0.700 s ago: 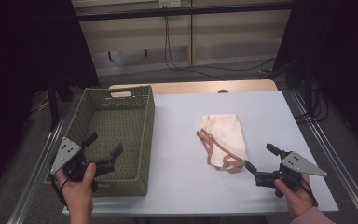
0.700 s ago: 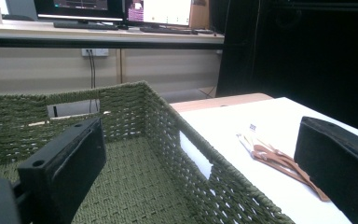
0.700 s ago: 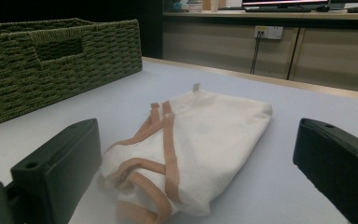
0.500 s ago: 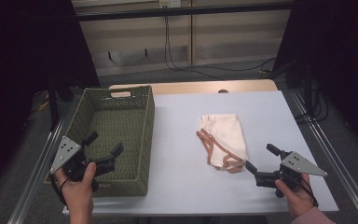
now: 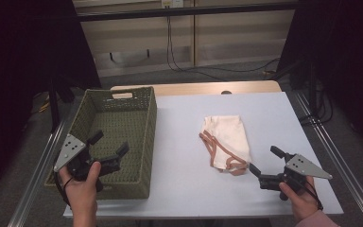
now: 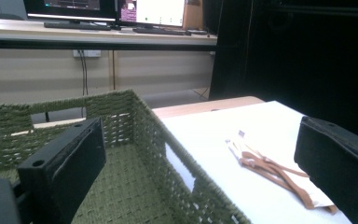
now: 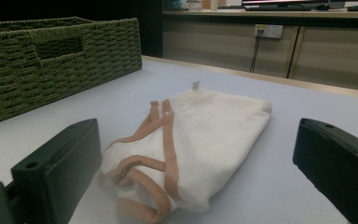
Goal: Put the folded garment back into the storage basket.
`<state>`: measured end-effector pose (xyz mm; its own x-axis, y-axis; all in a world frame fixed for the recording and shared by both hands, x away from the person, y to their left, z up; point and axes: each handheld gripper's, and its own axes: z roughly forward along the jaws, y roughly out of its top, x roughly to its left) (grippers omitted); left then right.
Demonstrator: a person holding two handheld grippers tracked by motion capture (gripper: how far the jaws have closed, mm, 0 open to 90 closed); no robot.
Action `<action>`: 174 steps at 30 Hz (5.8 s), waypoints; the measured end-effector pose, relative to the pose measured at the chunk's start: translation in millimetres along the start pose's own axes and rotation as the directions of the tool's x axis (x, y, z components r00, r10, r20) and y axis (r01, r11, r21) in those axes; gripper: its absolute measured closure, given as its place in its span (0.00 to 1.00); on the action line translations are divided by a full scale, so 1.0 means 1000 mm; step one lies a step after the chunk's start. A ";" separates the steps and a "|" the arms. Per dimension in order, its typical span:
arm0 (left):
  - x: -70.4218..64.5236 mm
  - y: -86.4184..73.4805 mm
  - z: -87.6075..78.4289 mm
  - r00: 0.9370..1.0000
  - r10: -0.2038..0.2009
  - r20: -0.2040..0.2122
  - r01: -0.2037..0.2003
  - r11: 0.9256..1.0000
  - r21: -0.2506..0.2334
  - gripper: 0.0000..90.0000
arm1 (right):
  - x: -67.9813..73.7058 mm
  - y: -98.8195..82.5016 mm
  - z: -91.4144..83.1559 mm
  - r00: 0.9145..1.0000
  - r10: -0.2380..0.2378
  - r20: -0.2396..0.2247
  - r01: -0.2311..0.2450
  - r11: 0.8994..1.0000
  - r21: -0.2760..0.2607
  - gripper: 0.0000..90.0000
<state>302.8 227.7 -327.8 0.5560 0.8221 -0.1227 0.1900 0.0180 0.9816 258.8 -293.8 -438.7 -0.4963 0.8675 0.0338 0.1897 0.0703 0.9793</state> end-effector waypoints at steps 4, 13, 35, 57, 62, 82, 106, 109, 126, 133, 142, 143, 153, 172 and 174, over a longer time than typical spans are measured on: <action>-0.004 0.004 0.006 1.000 0.002 0.012 -0.002 1.000 0.001 0.02 | 0.000 0.000 -0.001 1.000 0.007 0.005 -0.007 1.000 -0.002 0.01; -0.011 0.009 0.022 0.999 -0.002 0.042 0.001 1.000 0.025 0.02 | 0.000 0.000 -0.001 1.000 0.006 0.004 -0.006 1.000 0.001 0.01; -0.031 0.023 0.068 0.993 0.011 0.118 -0.022 0.995 0.093 0.03 | 0.000 0.000 -0.001 1.000 0.001 -0.001 -0.001 1.000 -0.004 0.01; -0.052 0.023 0.101 0.983 0.014 0.181 -0.036 0.992 0.120 0.03 | 0.001 0.000 -0.001 1.000 -0.003 -0.001 0.003 1.000 -0.005 0.01; -0.057 0.025 0.107 0.982 0.012 0.188 -0.037 0.991 0.128 0.03 | 0.001 0.001 -0.001 1.000 -0.006 -0.002 0.006 1.000 -0.005 0.01; -0.073 0.020 0.133 0.976 -0.006 0.219 -0.030 0.986 0.162 0.03 | 0.001 0.000 -0.001 1.000 -0.009 -0.008 0.009 1.000 -0.006 0.01; -0.090 0.006 0.167 0.970 -0.008 0.242 -0.050 0.971 0.233 0.03 | 0.001 0.000 -0.001 1.000 -0.018 -0.015 0.017 1.000 -0.010 0.01; -0.092 0.004 0.171 0.971 -0.008 0.240 -0.052 0.969 0.242 0.03 | 0.001 0.000 -0.001 1.000 -0.019 -0.016 0.019 1.000 -0.010 0.01; -0.097 -0.012 0.190 0.971 -0.025 0.238 -0.047 0.956 0.289 0.03 | 0.002 0.001 0.000 1.000 -0.020 -0.018 0.020 1.000 -0.009 0.01; -0.099 -0.016 0.198 0.971 -0.026 0.236 -0.050 0.949 0.313 0.03 | 0.001 0.001 0.000 1.000 -0.021 -0.020 0.021 1.000 -0.010 0.01; -0.100 -0.023 0.207 0.974 -0.052 0.221 -0.026 0.943 0.332 0.04 | 0.001 0.001 0.000 1.000 -0.021 -0.021 0.020 1.000 -0.011 0.01; -0.100 -0.024 0.208 0.974 -0.050 0.220 -0.027 0.942 0.335 0.04 | 0.001 0.001 0.000 1.000 -0.021 -0.021 0.020 1.000 -0.011 0.01; -0.100 -0.031 0.216 0.978 -0.051 0.200 -0.026 0.932 0.362 0.04 | 0.002 0.001 -0.001 1.000 -0.026 -0.018 0.026 1.000 -0.008 0.01; -0.096 -0.049 0.230 0.983 -0.050 0.177 -0.027 0.911 0.410 0.04 | 0.001 0.000 0.000 0.999 -0.026 -0.023 0.026 1.000 -0.008 0.01; -0.096 -0.051 0.231 0.983 -0.061 0.171 -0.015 0.910 0.413 0.04 | 0.001 0.000 0.000 0.999 -0.026 -0.022 0.025 1.000 -0.008 0.01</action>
<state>426.6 16.6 -399.7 0.6738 0.7097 -0.2058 0.4989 -0.2316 0.8351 258.1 -292.9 -438.3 -0.5198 0.8542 0.0132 0.1706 0.0887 0.9813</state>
